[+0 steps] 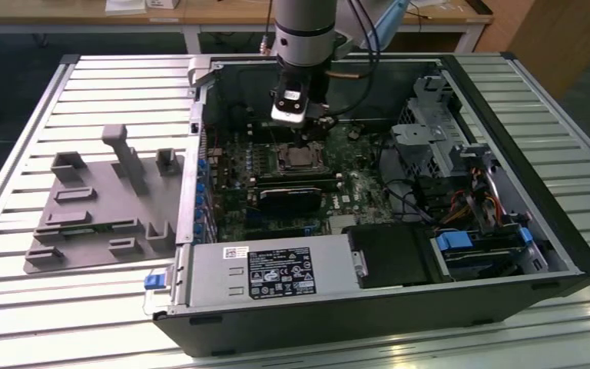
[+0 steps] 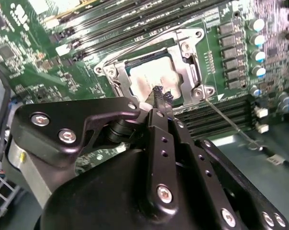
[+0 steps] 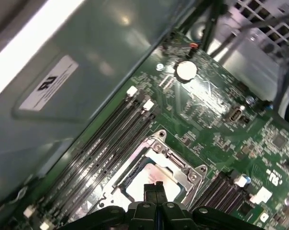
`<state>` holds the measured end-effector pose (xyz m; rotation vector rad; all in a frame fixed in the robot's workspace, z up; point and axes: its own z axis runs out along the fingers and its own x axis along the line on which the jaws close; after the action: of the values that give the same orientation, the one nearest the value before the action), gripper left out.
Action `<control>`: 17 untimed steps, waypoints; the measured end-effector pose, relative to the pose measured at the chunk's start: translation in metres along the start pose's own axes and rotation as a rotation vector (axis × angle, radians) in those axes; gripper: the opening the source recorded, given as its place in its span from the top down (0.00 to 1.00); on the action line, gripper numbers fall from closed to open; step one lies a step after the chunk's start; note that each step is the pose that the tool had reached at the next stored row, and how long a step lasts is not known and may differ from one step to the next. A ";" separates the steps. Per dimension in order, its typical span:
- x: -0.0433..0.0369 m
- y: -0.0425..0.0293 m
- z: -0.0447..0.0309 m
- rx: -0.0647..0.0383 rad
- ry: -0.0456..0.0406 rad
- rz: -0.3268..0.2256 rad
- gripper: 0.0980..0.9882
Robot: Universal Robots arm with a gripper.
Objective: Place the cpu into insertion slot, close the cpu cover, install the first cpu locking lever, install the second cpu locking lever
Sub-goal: 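Close the cpu cover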
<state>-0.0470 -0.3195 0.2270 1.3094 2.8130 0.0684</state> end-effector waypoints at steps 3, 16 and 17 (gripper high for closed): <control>0.0000 0.0000 0.0003 0.001 0.0001 -0.051 1.00; 0.0005 -0.0006 0.0016 0.004 0.0026 -0.218 1.00; 0.0005 -0.0006 0.0017 0.005 0.0021 -0.229 1.00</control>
<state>-0.0477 -0.3195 0.2252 0.9787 2.9439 0.0551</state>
